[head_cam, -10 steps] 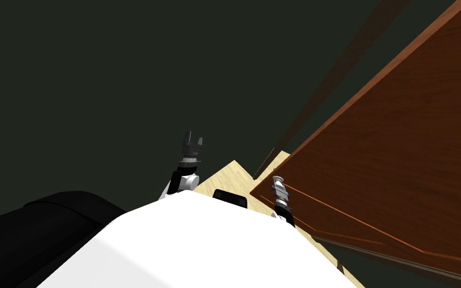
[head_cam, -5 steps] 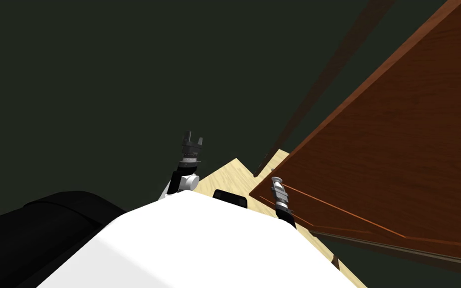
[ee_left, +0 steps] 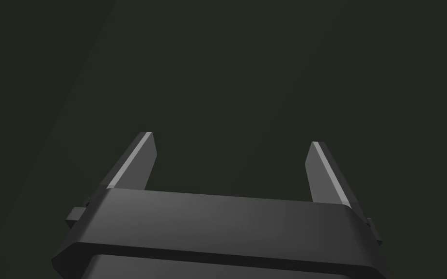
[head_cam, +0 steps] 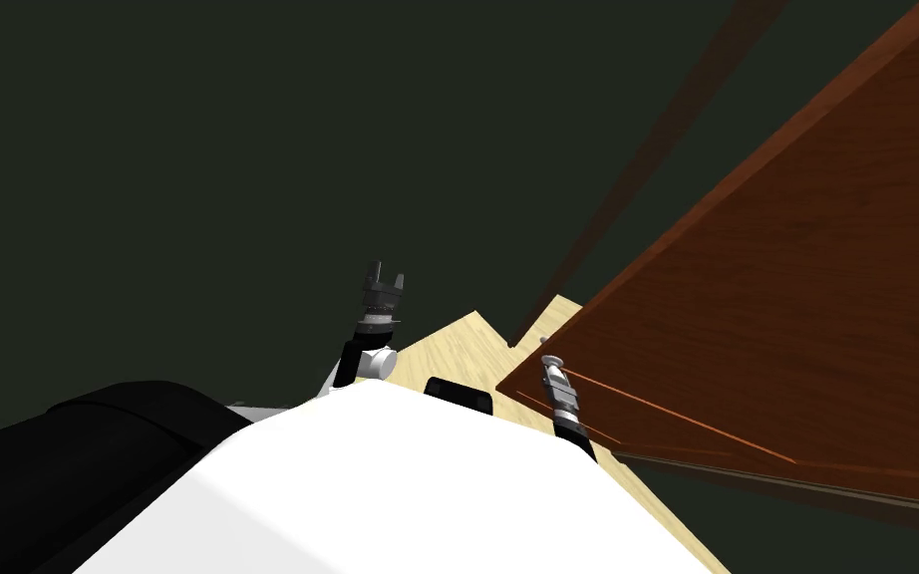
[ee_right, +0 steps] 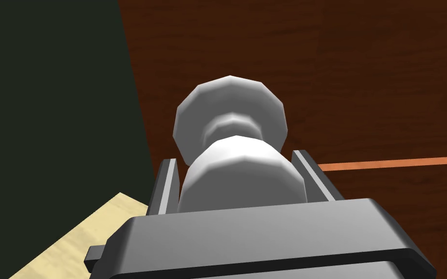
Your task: Pull the door open
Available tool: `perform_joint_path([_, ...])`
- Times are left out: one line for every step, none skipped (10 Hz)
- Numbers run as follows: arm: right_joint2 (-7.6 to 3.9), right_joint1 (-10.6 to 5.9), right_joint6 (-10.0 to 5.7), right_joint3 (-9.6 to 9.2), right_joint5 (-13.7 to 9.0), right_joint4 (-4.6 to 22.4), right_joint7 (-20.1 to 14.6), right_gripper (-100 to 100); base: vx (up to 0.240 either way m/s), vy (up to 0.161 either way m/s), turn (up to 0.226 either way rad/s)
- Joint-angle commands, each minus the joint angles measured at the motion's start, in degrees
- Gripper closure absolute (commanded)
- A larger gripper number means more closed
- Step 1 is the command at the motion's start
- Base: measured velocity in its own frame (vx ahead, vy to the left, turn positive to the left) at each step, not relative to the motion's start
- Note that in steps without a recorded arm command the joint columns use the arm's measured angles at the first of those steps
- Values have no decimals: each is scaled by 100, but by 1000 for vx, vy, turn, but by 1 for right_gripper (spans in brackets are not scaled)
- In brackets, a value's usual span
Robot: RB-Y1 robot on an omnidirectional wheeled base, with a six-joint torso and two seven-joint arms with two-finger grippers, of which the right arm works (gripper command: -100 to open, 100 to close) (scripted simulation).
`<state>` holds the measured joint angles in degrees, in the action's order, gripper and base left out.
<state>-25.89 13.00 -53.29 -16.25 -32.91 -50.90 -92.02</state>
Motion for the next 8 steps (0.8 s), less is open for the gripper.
perform_joint_path([-95,80,-145,-126,59,-15,-135,100,-241,-75,132])
perform_joint_path([-139,112,-194,-175,82,-20,-188,100,-240,-70,133])
perform_joint_path([-200,158,-265,-244,114,-27,-264,100,-245,-28,121])
perform_joint_path([-149,126,-197,-211,98,-32,-195,100,-113,-4,23])
perform_joint_path([-204,167,-301,-286,141,20,-293,100,-141,-11,119])
perform_joint_path([-236,182,-355,-317,160,42,-338,100,-226,-43,155])
perform_joint_path([-273,199,-417,-352,182,66,-389,100,-228,-35,123])
perform_joint_path([-333,228,-517,-409,218,107,-472,100,-219,-27,154])
